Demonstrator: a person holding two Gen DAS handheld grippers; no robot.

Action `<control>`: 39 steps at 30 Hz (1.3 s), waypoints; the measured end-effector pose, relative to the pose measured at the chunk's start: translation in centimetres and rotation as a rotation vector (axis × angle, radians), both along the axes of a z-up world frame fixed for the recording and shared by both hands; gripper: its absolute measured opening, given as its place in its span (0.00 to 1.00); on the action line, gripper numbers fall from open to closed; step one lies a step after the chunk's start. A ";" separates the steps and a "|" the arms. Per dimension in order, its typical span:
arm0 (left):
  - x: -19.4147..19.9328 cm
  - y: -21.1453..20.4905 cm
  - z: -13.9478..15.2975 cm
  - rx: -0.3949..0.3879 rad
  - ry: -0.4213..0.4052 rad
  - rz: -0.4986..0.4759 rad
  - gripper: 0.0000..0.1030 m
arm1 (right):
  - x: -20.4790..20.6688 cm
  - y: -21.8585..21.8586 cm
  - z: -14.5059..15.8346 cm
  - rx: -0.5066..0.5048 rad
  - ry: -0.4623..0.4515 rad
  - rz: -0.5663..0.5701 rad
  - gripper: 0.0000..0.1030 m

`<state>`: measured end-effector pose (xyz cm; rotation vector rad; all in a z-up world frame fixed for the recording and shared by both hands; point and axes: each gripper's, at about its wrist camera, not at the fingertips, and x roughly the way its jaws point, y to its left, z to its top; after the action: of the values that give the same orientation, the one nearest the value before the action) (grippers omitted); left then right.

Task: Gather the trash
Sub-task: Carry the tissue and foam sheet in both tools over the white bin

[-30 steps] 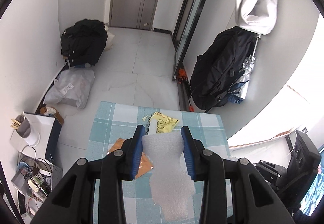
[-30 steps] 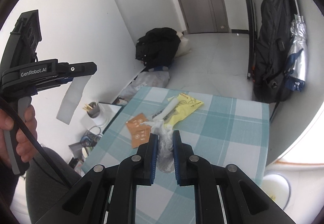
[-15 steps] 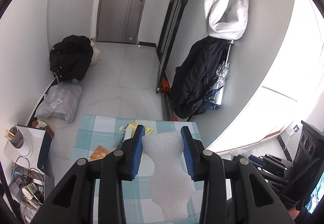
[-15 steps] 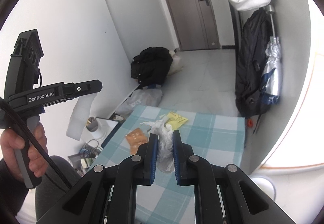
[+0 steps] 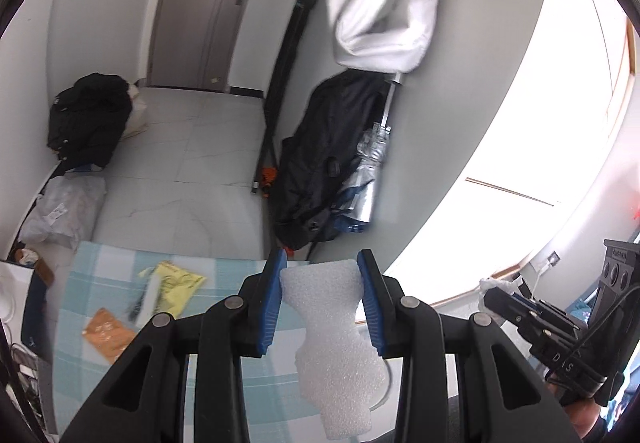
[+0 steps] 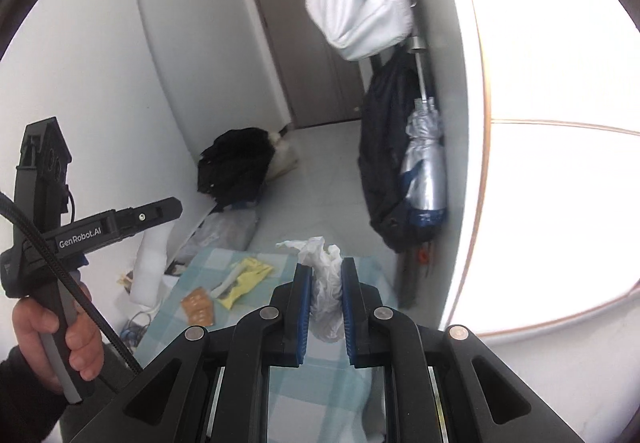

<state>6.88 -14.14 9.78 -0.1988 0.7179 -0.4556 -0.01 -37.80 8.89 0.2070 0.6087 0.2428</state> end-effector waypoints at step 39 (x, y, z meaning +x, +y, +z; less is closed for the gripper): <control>5.0 -21.6 -21.6 0.264 0.499 -0.376 0.30 | 2.3 -15.8 -26.1 0.264 0.474 -0.306 0.13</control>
<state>11.84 -35.76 -11.78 0.0800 1.3068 -0.6723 2.28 -53.60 -17.17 0.6184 1.0025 -0.0281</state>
